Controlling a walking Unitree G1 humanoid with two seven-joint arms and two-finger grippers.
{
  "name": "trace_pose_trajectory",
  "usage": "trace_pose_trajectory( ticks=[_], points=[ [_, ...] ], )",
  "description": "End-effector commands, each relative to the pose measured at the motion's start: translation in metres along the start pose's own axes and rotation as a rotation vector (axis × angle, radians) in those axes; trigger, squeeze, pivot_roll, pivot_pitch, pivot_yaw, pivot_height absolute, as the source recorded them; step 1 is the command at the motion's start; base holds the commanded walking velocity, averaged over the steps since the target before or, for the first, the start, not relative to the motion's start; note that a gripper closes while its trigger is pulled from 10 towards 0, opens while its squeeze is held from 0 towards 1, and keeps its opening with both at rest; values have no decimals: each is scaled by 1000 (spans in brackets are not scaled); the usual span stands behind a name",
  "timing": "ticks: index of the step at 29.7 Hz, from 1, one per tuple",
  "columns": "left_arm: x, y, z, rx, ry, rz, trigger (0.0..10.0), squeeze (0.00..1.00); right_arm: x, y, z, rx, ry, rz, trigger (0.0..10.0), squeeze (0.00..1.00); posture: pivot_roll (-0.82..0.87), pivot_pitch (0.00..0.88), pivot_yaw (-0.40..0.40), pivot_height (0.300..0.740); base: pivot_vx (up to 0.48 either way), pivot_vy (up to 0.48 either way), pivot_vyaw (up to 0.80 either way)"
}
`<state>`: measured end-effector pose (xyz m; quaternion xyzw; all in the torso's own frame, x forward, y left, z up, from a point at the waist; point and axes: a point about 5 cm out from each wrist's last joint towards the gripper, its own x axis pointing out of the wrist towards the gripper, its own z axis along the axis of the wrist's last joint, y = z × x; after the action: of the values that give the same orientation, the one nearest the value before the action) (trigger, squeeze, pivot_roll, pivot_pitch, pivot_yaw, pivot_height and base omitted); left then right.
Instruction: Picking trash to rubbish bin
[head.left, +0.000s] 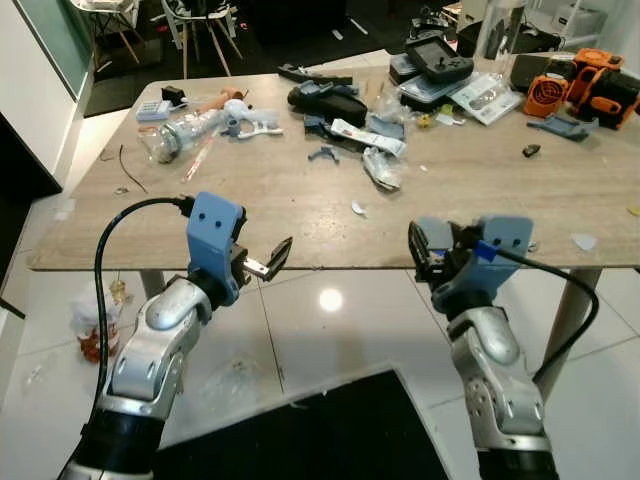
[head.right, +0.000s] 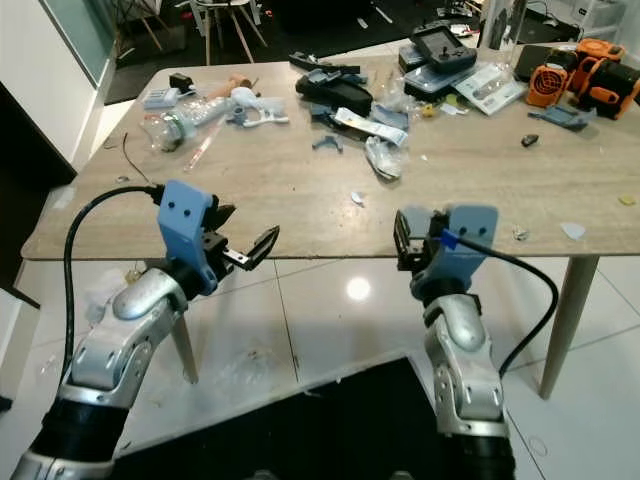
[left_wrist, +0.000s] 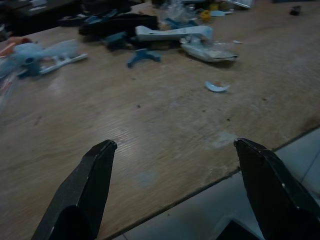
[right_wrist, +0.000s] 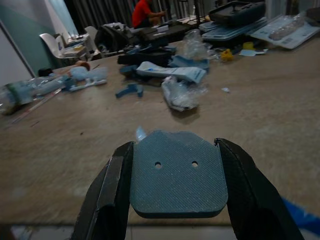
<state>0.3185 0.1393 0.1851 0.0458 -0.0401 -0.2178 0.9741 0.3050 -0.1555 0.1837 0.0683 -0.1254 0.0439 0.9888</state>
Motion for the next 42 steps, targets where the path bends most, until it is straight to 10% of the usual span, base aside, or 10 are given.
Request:
trace_pose_trajectory(
  ticks=[1,12,42],
  points=[
    [0,2,-4,11,10,25,10000,0,-3,-3,-5,7,15,-12,10000,0,-5,118,122,740,0,0,-800],
    [1,17,-4,25,8,167,10000,0,-8,-6,-20,24,48,-33,10000,0,-2,129,116,740,0,0,-800],
    [-1,17,-7,64,2,140,10000,0,-14,0,-31,49,86,-29,10000,0,2,145,114,740,0,0,-800]
  ],
)
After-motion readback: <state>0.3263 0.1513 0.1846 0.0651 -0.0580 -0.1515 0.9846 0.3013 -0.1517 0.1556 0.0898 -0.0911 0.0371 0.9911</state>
